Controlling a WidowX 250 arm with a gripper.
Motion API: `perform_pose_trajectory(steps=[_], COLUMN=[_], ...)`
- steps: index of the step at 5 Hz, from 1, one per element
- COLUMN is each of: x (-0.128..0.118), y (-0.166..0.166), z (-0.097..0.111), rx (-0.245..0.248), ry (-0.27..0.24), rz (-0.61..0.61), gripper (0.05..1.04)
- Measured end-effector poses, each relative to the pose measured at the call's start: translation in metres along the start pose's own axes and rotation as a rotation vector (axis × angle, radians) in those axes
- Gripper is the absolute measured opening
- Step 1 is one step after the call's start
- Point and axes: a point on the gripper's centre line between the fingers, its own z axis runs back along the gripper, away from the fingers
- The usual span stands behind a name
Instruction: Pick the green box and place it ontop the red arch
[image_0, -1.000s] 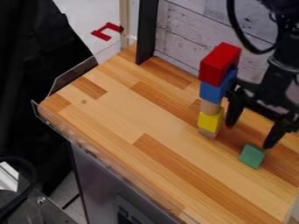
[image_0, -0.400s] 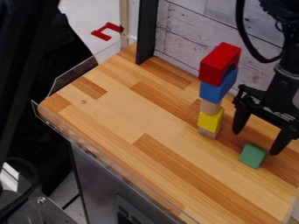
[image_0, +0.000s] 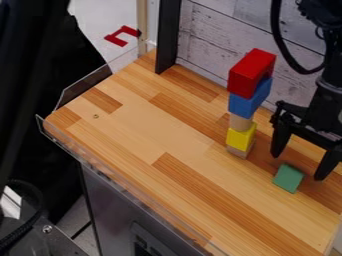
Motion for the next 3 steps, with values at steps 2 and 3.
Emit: perform_pose_trajectory(steps=[2,3], x=[-0.007,-0.009], y=[-0.009,-0.010], z=[-0.013,-0.020], rx=[-0.018,-0.016], ry=[0.033,0.054], rz=[-0.005,0.010], gripper=[0.999,0.999])
